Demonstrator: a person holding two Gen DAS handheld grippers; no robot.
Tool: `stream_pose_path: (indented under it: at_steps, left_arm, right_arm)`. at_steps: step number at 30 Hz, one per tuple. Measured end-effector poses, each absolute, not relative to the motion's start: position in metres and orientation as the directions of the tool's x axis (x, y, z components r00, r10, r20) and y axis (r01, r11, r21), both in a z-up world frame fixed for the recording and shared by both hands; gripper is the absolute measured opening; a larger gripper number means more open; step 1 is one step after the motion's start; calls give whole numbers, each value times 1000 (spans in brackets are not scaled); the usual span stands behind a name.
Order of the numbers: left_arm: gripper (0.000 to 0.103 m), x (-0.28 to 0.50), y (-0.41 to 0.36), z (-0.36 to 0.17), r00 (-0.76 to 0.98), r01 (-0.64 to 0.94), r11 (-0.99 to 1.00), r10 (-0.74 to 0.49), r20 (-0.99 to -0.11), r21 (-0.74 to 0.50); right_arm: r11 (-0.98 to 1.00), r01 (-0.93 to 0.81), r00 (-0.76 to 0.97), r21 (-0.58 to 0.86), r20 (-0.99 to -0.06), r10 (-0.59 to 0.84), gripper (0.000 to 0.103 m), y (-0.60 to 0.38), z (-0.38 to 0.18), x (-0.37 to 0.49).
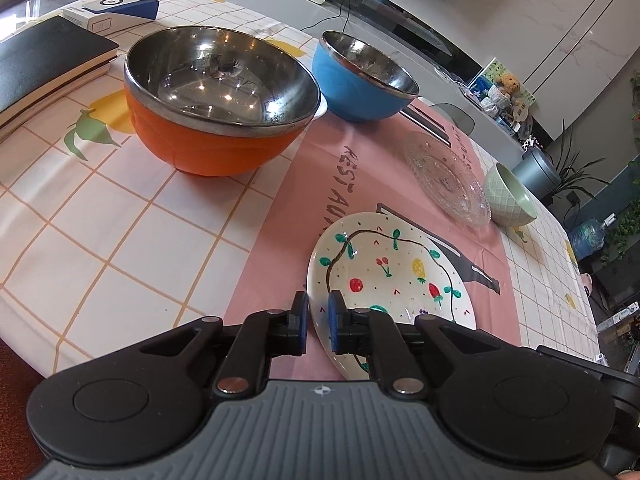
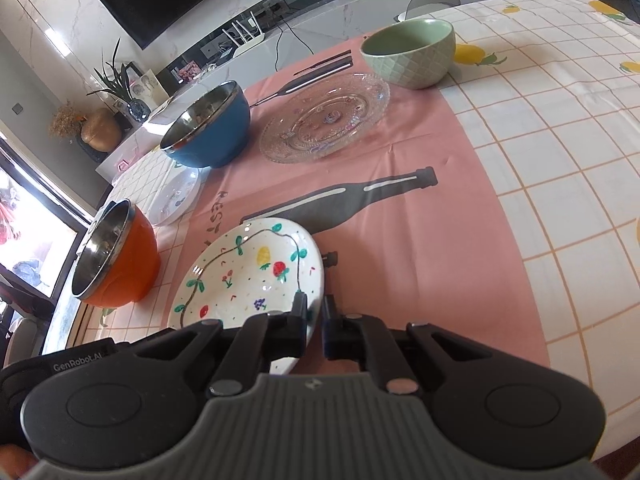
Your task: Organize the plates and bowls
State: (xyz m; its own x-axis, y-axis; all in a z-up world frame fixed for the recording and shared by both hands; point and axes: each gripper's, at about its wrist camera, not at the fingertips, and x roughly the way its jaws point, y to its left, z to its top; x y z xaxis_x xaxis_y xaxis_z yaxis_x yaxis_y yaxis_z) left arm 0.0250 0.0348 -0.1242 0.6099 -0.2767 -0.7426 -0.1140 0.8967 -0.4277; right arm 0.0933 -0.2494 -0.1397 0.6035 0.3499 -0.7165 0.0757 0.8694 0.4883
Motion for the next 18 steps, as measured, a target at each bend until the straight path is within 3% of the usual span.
stream_pose_path:
  at_steps: [14, 18]
  left_arm:
    - [11, 18, 38, -120, 595, -115, 917, -243, -766, -381]
    - [16, 16, 39, -120, 593, -128, 919, -231, -771, -373]
  right_arm:
    - [883, 63, 569, 464, -744, 350, 5, -238, -138, 83]
    - [886, 58, 565, 460, -747, 351, 10, -236, -139, 83]
